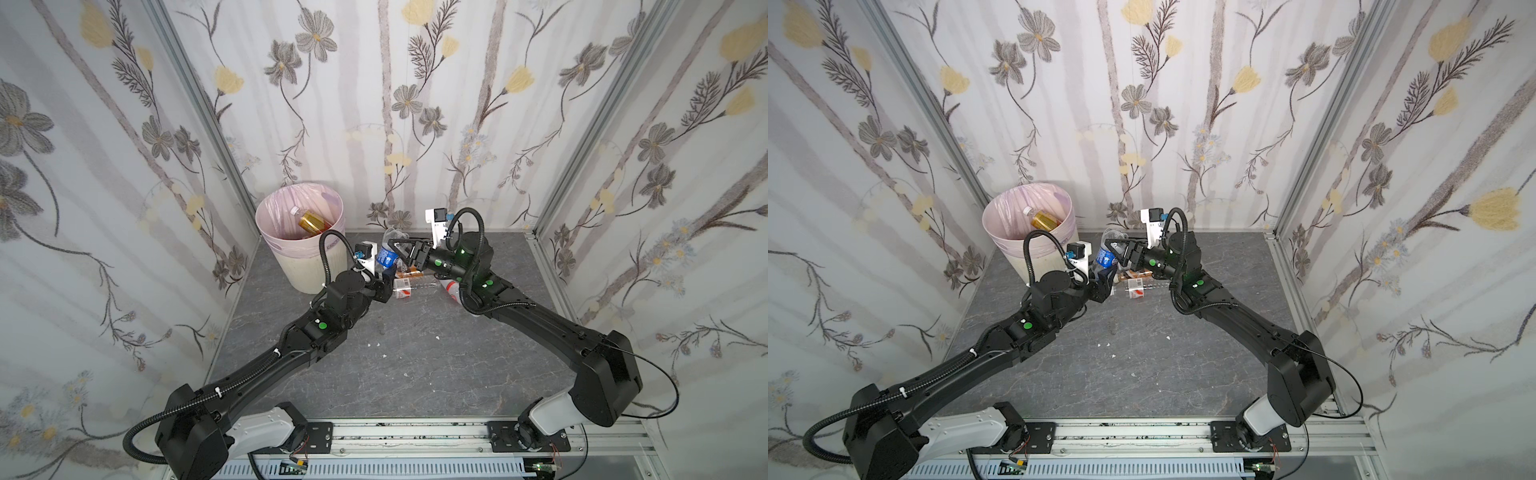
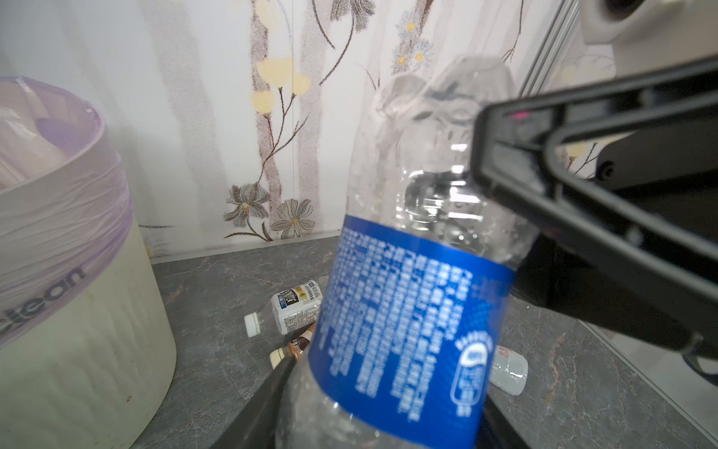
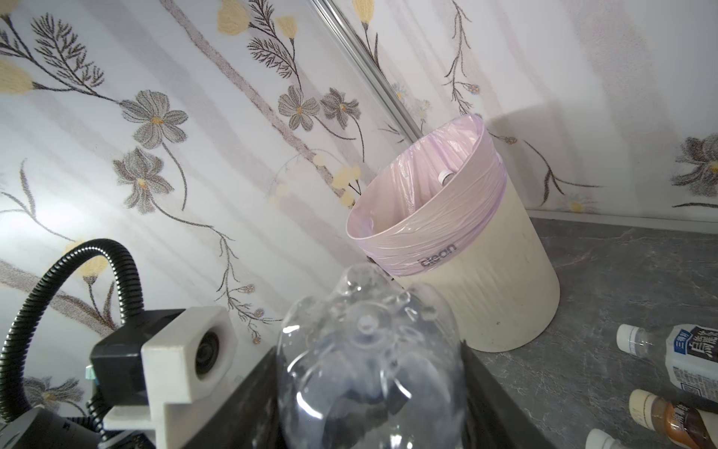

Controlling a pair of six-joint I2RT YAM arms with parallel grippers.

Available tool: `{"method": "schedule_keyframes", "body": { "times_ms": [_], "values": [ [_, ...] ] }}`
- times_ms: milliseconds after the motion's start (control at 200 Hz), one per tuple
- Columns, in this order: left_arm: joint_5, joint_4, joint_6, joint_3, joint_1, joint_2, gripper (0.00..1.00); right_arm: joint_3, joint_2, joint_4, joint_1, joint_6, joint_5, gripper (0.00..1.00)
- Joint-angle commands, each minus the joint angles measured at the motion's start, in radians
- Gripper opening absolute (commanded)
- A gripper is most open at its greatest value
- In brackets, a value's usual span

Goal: Throw the plastic bottles in the bin
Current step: 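Raise the Pepsi bottle toward the right gripper while the right grasps its bottom, then carry the Pepsi bottle over the bin with the right gripper and release it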

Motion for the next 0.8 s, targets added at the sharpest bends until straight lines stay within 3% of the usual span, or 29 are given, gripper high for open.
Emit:
{"method": "schedule_keyframes", "body": {
  "times_ms": [0,115,380,605,794],
  "values": [
    [0.017,0.051,0.023,-0.003,-0.003,-0.007,0.62,0.030,0.027,0.012,0.004,-0.001,0.018,0.56],
    [-0.007,0.047,0.033,-0.007,-0.002,-0.013,0.70,0.063,0.059,0.003,0.005,-0.011,0.025,0.50],
    [-0.082,-0.002,0.048,0.011,0.007,-0.022,1.00,0.183,0.146,-0.023,0.010,-0.037,0.035,0.49],
    [-0.111,-0.122,0.017,0.045,0.084,-0.079,1.00,0.327,0.242,-0.042,0.011,-0.112,0.082,0.49],
    [-0.036,-0.206,-0.085,0.097,0.251,-0.166,1.00,0.543,0.368,-0.028,0.026,-0.184,0.120,0.49]
  ]
}}
